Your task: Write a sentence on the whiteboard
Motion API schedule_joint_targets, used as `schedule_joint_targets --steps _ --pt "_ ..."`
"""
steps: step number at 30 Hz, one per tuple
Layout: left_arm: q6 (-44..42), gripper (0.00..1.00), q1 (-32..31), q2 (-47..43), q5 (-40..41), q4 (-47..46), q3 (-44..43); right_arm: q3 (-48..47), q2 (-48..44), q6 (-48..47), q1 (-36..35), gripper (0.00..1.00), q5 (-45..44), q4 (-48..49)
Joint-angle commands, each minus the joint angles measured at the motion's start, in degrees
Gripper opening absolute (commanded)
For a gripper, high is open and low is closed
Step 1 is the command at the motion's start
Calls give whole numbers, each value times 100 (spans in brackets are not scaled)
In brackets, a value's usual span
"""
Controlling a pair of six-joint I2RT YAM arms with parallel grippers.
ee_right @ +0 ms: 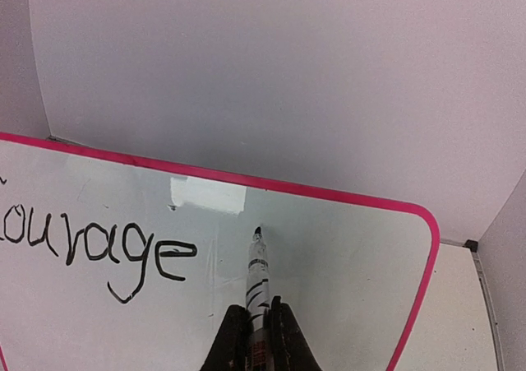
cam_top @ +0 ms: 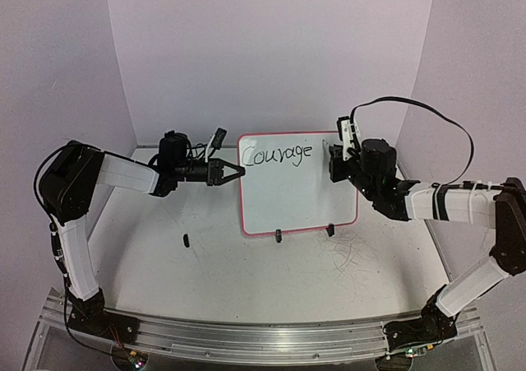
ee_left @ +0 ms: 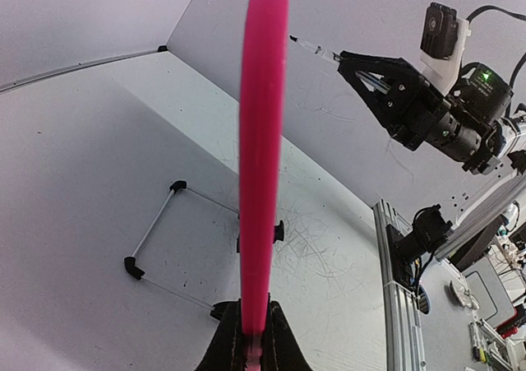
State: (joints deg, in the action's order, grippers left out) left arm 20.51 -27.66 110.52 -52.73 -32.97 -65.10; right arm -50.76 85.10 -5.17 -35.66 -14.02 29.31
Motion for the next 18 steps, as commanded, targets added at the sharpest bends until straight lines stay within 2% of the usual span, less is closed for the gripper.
schedule_joint_targets --steps 1,18 --pt "-160 0 -73 -291 -176 22 -12 -267 102 -28 38 0 -73 216" --pt "-170 0 -73 -312 -182 43 -22 -149 194 143 42 0 -194 63"
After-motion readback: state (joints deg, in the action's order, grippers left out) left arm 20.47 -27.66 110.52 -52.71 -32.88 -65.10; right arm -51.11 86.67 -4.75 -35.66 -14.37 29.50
